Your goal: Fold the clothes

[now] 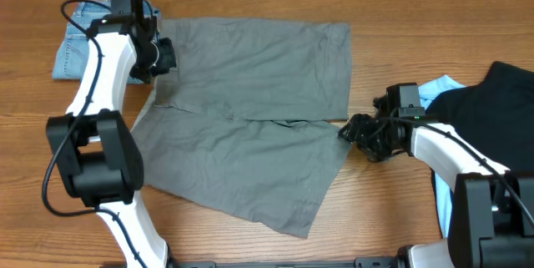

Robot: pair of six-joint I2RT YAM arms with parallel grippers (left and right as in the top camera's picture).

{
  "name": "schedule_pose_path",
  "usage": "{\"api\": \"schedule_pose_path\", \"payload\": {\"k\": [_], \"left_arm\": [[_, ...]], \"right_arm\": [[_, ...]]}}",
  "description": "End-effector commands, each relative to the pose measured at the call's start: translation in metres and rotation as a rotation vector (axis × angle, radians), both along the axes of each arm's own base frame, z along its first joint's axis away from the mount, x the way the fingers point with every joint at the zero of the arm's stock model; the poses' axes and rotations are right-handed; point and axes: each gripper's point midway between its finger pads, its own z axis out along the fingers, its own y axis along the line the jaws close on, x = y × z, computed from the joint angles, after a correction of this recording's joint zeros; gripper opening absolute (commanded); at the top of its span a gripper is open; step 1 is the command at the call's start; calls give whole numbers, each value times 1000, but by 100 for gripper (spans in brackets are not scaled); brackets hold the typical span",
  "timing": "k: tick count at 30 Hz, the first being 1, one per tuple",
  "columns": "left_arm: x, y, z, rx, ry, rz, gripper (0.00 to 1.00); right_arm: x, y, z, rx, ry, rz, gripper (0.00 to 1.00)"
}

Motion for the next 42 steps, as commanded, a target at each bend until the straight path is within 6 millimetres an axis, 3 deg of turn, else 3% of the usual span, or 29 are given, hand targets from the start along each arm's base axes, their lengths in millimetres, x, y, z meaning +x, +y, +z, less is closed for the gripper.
{"api": "schedule_pose_path", "payload": {"k": [1, 6, 9, 15, 17, 22, 26, 28, 32, 36, 39, 42], "left_arm": [[4, 1, 36, 29, -78, -28, 6], [0, 1, 51, 36, -98, -41, 7], [-3, 1, 55, 41, -99, -52, 8], [-11, 0, 54, 40, -71, -59, 10], [-16, -1, 54, 37, -52, -59, 12], [-25, 4, 78, 62, -86, -46, 15], [-42, 9, 126, 105, -169, -25, 22], [-58, 12, 151, 118, -202, 12, 29], [-93, 13, 174, 117, -186, 80, 43], [-130, 13, 164, 90, -51, 135, 47], [-150, 14, 143, 81, 63, 159, 50], [-166, 17, 114, 63, 164, 206, 39]], "right_arm": [[-10, 0, -15, -11, 12, -2, 47], [-13, -8, -19, -50, 18, -5, 10], [1, -37, -18, -166, -4, -75, 4], [38, -88, 13, -207, -59, -222, 4], [53, -88, 38, -154, -119, -140, 42], [58, -92, 82, -161, -139, -125, 44], [54, -88, 135, -149, -216, -125, 45], [45, -85, 163, -134, -258, -138, 48], [15, -80, 193, -108, -264, -200, 61], [-18, -72, 203, -93, -227, -193, 64], [-36, -67, 201, -81, -170, -187, 65], [-47, -65, 195, -77, -118, -186, 65]]}}
